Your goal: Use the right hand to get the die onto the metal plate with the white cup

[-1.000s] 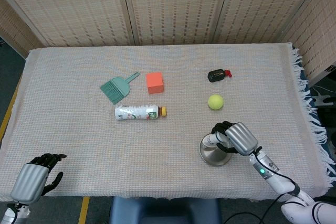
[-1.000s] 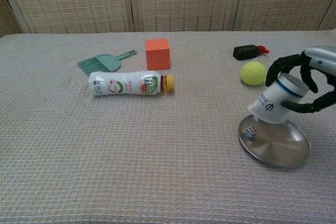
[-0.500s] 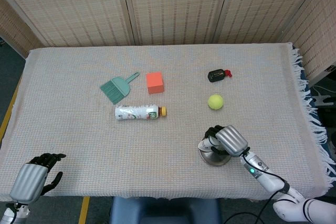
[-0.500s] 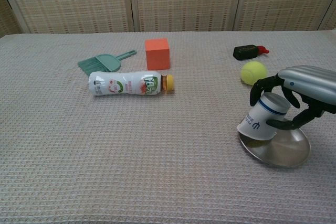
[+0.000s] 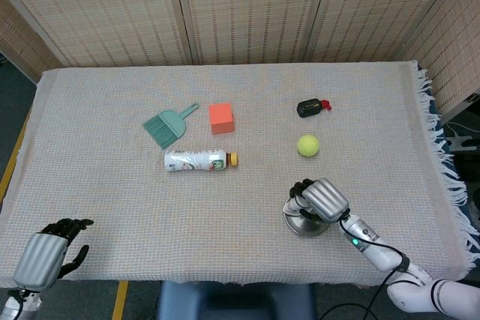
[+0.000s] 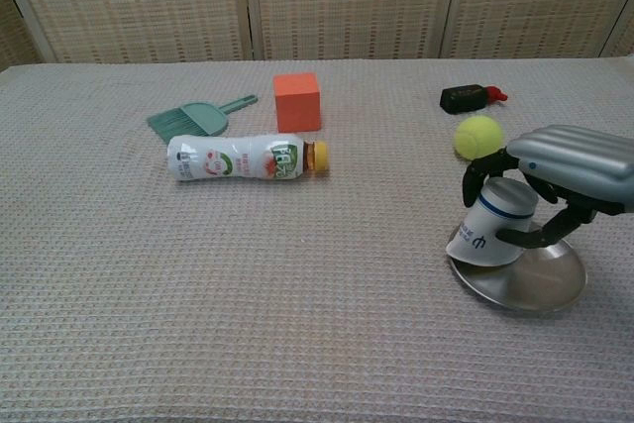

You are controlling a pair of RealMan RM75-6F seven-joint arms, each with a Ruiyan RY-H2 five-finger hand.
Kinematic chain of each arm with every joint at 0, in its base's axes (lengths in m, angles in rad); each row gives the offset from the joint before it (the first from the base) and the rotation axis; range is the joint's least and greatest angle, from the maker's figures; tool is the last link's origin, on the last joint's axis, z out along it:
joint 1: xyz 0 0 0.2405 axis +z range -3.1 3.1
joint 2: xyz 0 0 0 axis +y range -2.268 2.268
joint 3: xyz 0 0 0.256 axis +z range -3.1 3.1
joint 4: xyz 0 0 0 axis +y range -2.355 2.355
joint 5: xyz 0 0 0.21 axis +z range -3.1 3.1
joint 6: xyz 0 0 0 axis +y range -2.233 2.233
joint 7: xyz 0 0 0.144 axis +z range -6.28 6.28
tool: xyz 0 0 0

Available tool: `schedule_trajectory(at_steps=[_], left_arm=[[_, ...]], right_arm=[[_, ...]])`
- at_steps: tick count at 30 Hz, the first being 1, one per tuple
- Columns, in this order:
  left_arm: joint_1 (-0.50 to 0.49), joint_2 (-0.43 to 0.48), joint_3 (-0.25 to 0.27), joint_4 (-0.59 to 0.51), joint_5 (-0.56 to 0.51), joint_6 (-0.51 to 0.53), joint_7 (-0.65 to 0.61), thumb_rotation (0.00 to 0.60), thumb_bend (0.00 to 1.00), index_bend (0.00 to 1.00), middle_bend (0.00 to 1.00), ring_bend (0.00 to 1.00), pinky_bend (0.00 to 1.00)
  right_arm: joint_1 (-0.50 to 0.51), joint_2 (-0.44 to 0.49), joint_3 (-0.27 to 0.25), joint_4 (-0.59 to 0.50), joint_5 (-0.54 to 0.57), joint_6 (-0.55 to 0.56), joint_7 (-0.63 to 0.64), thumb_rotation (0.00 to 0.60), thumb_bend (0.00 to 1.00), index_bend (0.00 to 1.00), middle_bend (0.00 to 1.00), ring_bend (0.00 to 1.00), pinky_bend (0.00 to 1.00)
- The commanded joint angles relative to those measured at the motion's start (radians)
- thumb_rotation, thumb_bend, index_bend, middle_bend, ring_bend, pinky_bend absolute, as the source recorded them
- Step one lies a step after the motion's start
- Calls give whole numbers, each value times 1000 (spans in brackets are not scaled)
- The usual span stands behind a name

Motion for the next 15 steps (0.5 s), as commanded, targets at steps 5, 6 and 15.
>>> schedule_trajectory(at_steps=[5,6,15], left_arm=[[0,1,0,-1,0,1,-1,600,361,305,389,332,494],[0,1,-1,-1,-1,1,-1,600,360,304,389,332,494],[2,1,-1,-2,2,5,-1,600,360,304,390,332,494]], right_arm=[[17,16,5,-42,34,-46,-52,600,281,591,499,381,672],[17,17,5,-44,34,-45,-53,600,281,591,499,381,673],[16,44,0,-92,23,-29,-75,600,281,591,499,381,673]])
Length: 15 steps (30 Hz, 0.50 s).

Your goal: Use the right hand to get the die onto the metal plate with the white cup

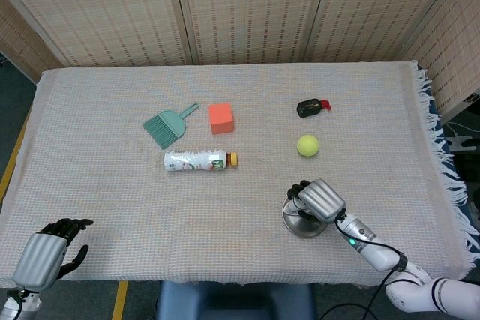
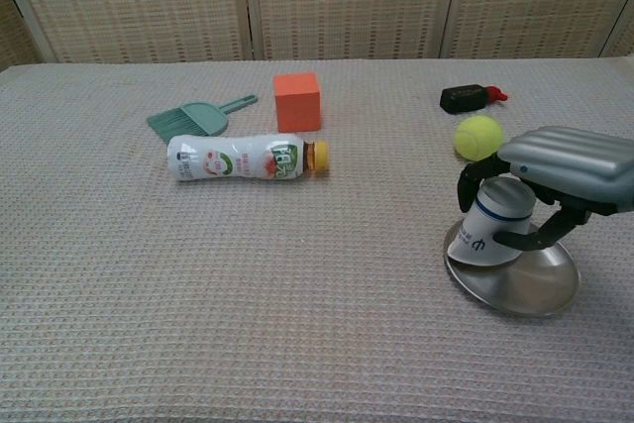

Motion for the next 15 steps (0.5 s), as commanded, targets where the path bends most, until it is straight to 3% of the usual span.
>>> schedule_trajectory(at_steps=[1,9,15], left_arm=[[0,0,0,0,-1,-1,1,600,360,304,390,332,494],[0,0,-1,-1,-3,-2,2,600,361,304,390,332,494],[0,0,0,-3,-2,-4,6,600,362,304,390,332,494]], right_arm=[[-4,14,-9,-22,-9,8,1,600,281,591,499,381,673],[-10,76,-55,-105,-39,-2,67,600,283,588,499,381,678],[-21,95,-73,-107,-50,2,21,600,283,587,499,381,680]])
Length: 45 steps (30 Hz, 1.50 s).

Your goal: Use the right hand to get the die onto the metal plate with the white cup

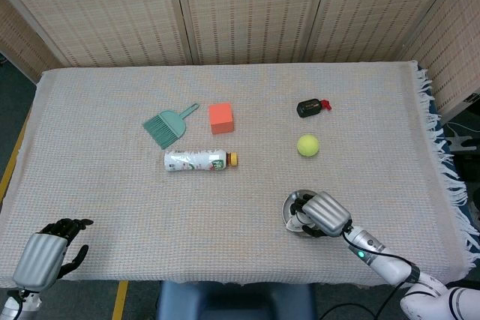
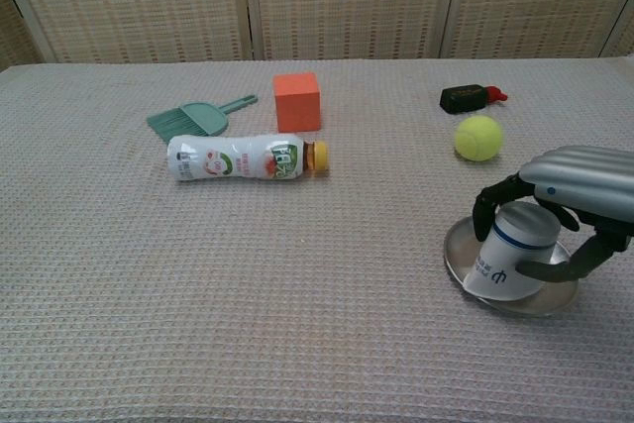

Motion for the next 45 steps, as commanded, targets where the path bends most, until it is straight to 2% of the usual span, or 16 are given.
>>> schedule_trajectory(at_steps=[1,7,13,16,21,22,30,35,37,42,45], left_arm=[[0,0,0,-1,1,0,2,600,362,304,390,332,494],[0,-1,0,-1,-1,-2,3,600,361,304,390,332,494],[0,1,0,-3,-2,-3,3,600,361,304,390,332,494],[0,1,0,-3,-2,-3,3,600,361,304,390,332,494],[0,2,1,-5,-1,-3,3,600,361,304,390,332,495],[0,2,1,-5,0,-2,2,600,362,304,390,332,495],[0,2,1,-4,-1,-3,3,600,361,304,390,332,495],[-1,2,0,-6,-3,-6,4,600,362,304,390,332,495],[-1,2,0,-6,-3,-6,5,600,362,304,390,332,495],[-1,2,0,-5,-3,-7,6,600,361,304,390,332,495],[-1,2,1,-6,-3,-7,5,600,362,305,390,332,495]], right_arm=[[-10,-4,-2,20,-6,12,-33,600,283,587,499,381,680],[-23,-50,16,116,-7,48,-106,600,283,587,499,381,680],[-38,-109,17,226,-55,117,-150,600,283,587,499,381,681],[-35,-101,2,197,-50,96,-65,600,283,587,499,381,681],[-2,-29,-22,70,-23,10,175,600,283,587,499,382,681],[1,-23,-21,69,-25,9,183,600,283,587,499,382,681],[-36,-110,25,261,-58,132,-75,600,283,586,499,382,682],[-46,-154,43,346,-67,176,-160,600,284,586,499,382,682],[-48,-153,37,333,-56,161,-123,600,284,586,499,382,682],[-21,-78,9,186,-15,47,74,600,284,585,499,382,682],[-5,-47,-3,139,-21,21,157,600,284,586,499,382,682]])
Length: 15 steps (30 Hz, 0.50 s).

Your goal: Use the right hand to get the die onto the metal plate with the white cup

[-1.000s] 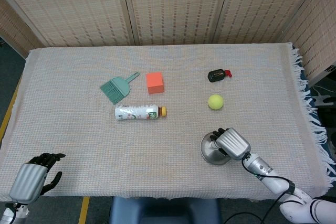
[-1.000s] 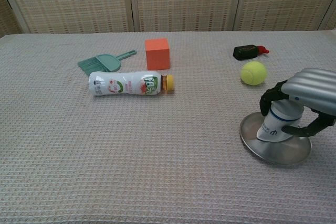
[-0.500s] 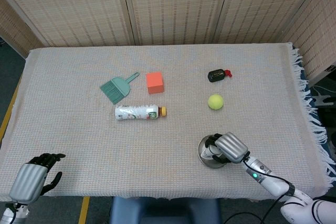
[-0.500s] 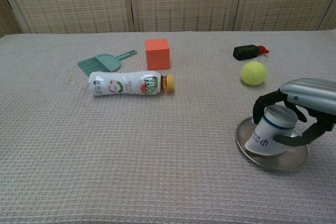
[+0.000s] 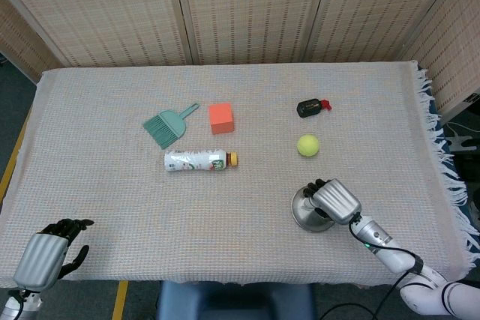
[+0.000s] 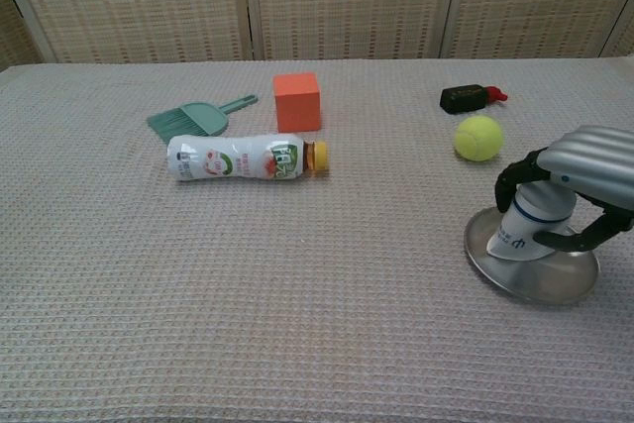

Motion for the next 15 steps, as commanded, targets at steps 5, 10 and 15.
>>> schedule_trajectory(at_steps=[5,10,15], left_arm=[[0,0,-1,0,-2,-1,-1,600,361,304,390,332,495],[-1,0,-1,0,-3,-4,-1,600,362,304,390,332,495],[-2,0,-1,-1,-4,-5,-1,600,362,304,390,332,495]], right_arm=[[37,73,-32,-128,-9,-73,260,600,283,585,499,382,682],[29,54,-25,-73,-24,-38,209,600,284,585,499,382,682],[2,-3,0,35,-38,36,26,600,285,585,499,382,682]])
